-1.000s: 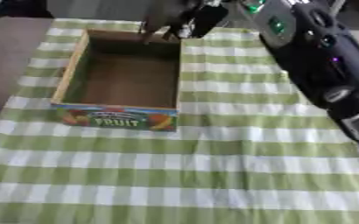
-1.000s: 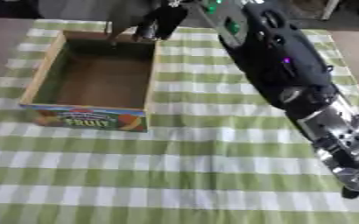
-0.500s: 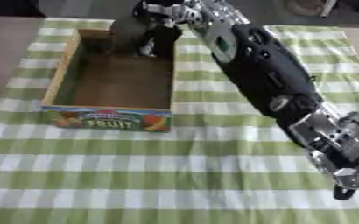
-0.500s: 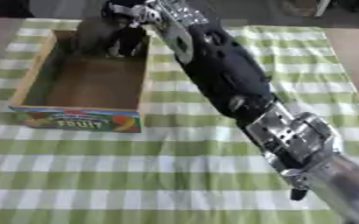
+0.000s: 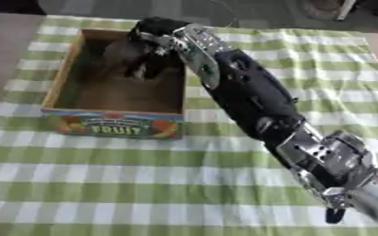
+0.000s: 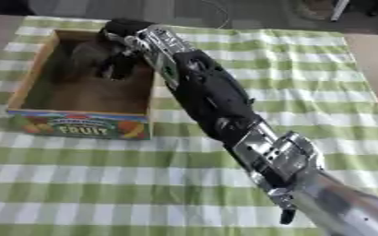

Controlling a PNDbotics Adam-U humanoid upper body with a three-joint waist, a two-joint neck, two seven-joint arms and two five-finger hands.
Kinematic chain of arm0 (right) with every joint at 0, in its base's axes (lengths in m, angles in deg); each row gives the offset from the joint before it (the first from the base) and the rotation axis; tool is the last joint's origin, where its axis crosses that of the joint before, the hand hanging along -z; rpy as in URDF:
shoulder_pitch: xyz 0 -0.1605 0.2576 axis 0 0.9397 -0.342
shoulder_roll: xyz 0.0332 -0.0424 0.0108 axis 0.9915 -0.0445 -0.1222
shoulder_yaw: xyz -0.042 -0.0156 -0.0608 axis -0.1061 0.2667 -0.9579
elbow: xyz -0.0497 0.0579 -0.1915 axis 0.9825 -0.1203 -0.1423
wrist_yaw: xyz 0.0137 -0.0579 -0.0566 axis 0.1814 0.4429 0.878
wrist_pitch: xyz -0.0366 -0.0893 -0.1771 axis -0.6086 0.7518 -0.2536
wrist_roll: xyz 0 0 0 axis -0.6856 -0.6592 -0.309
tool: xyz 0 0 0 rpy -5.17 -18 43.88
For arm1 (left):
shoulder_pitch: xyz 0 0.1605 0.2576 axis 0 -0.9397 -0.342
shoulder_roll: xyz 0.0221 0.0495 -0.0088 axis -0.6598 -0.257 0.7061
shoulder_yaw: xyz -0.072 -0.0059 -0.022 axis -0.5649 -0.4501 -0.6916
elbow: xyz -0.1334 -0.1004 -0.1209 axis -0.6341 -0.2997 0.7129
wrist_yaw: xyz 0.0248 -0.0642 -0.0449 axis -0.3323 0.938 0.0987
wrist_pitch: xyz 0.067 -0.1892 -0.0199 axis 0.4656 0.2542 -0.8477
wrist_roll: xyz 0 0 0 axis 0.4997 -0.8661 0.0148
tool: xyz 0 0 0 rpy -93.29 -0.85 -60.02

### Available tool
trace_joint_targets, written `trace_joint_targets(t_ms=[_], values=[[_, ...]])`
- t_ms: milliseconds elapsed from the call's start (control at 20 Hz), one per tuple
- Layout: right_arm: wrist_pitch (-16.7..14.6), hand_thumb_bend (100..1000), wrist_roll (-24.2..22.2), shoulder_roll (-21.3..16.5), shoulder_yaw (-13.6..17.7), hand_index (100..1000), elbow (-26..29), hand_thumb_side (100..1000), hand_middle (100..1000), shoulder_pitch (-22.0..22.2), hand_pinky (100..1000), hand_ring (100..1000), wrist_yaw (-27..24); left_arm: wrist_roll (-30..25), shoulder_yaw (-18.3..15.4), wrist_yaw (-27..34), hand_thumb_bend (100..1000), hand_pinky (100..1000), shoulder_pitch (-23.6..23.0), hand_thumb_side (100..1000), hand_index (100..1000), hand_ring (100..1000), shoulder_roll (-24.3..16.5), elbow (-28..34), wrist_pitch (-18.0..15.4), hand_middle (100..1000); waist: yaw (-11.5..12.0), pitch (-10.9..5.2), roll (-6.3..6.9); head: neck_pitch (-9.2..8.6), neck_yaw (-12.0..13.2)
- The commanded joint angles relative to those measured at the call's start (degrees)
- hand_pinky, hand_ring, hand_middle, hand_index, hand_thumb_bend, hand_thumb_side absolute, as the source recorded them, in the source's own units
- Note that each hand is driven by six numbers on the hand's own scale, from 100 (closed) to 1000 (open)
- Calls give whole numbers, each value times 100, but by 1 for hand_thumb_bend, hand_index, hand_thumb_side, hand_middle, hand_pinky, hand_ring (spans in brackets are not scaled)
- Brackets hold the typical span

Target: Pick up objects on the table and place them in the box.

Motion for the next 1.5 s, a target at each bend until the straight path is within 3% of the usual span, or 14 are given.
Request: trace_joint_targets(t_ms=[50,250,550,750,1250,1350,1400,1450,1500], values=[[-242,176,-35,20,15,815,-55,453,694,-74,924,930,21,-29,14,7,100,303,49,747,437,356,-33,128,-5,655,20,-80,30,-60,-37],[-566,373,-282,30,36,921,-84,534,791,-88,939,952,-114,-27,5,6,100,303,45,747,437,356,-31,128,3,656,14,-87,28,-53,-47],[-816,498,-533,-39,24,949,122,575,830,-165,949,967,-358,-17,-20,-10,100,303,18,748,436,356,-29,128,14,655,-41,-119,41,-16,5],[-806,626,-690,-119,15,1000,390,615,880,-237,961,987,-521,-23,-18,-27,100,303,5,749,436,356,-31,128,40,656,-95,-147,49,0,41],[-583,622,-531,-481,140,1000,1346,656,881,-282,962,985,-1106,-3,-48,-48,100,304,-46,748,437,356,-43,128,53,656,-232,-222,110,35,115],[-493,564,-517,-705,181,1000,1761,678,873,-224,959,982,-1464,17,-69,-59,100,304,-60,747,437,357,-52,128,48,656,-281,-242,113,57,156],[-394,449,-496,-841,216,993,2005,672,839,-172,950,970,-1654,32,-81,-66,100,305,-67,747,438,357,-56,128,46,656,-311,-252,116,69,190],[-265,445,-472,-983,247,992,2268,670,833,-102,949,967,-1827,48,-94,-74,100,305,-76,747,438,357,-61,128,45,656,-341,-261,119,80,227],[-123,364,-460,-1120,273,982,2505,671,816,-22,944,959,-1963,63,-105,-83,100,305,-90,747,437,356,-64,128,46,656,-380,-273,129,99,279]])
